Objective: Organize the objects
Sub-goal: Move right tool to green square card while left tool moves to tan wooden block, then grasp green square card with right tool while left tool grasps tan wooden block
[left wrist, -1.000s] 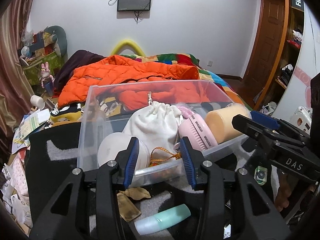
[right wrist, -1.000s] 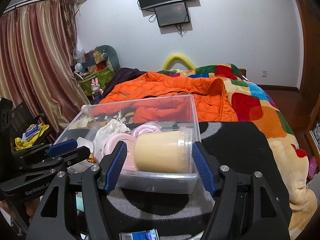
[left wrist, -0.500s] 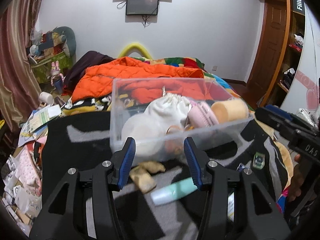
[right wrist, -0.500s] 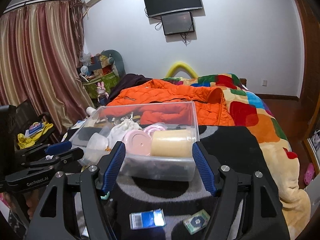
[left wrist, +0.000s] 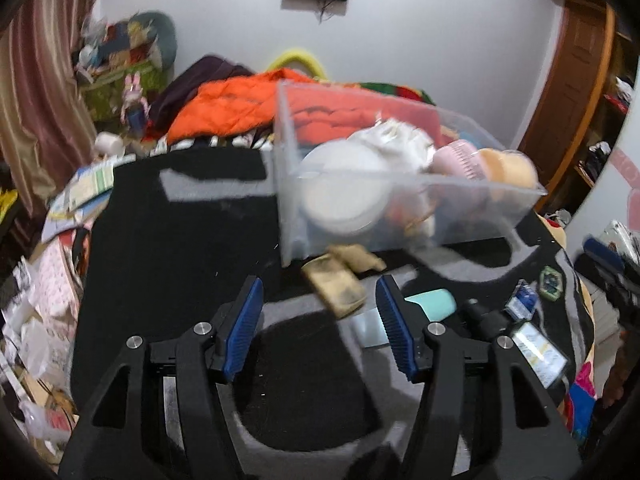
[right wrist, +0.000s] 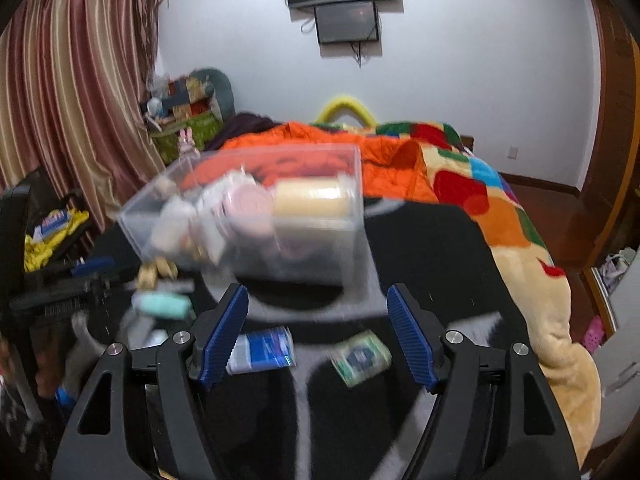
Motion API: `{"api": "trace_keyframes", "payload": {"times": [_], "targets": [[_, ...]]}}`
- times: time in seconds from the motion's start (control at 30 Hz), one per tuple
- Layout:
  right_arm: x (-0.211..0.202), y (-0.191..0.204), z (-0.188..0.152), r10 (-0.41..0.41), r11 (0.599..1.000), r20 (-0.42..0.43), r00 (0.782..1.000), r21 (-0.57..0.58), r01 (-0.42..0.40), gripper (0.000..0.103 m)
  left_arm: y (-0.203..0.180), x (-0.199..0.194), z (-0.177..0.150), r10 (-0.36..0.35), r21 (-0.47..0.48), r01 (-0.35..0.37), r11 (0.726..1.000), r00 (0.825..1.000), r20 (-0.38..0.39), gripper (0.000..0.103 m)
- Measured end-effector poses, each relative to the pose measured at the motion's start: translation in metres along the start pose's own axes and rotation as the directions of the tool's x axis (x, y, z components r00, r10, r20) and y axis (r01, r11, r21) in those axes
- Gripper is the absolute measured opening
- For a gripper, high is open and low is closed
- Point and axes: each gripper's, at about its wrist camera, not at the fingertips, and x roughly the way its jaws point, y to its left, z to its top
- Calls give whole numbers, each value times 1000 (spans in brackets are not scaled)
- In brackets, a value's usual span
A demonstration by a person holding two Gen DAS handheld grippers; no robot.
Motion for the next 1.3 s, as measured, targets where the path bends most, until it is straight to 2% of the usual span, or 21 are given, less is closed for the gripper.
{"api": "trace_keyframes", "payload": {"times": [0.2, 0.33, 0.43, 0.53, 0.67, 0.83, 0.97, 1.13, 1.3], "targets": [[8, -18, -20, -20, 1000, -66, 998, 9, 20, 70, 0, 12, -1, -6, -15, 6, 1000, 999, -32, 58], [19, -22, -29, -16, 1000, -98, 995, 18, 18, 69, -9, 17, 0, 16, 17, -16, 1000, 999, -40, 58], [25, -22, -33, -12, 1000, -105, 994, 13, 13, 69, -8, 22, 1, 38, 2, -38, 999, 998, -49, 58], [30, -23, -36, -18, 1000, -107, 994, 3, 19, 69, -8, 23, 1, 37, -4, -38, 999, 998, -49, 52], [34, -30, -38, -13, 1000, -109, 994, 19, 16, 58, -14, 25, 2, 49, 12, -49, 999, 997, -52, 46], [37, -32, -35, -9, 999, -100, 995, 36, 13, 56, -20, 26, 3, 55, 31, -53, 998, 997, -55, 42], [42, -30, -35, -25, 999, -95, 995, 25, 28, 36, -24, 26, 1, 70, 49, -68, 997, 996, -50, 37], [37, -33, -36, -15, 999, -88, 996, 40, 19, 36, -21, 19, -5, 68, 32, -67, 997, 997, -33, 27], [32, -34, -33, -13, 998, -75, 997, 55, 17, 36, -14, 11, -9, 67, 10, -67, 998, 998, -19, 26]]}}
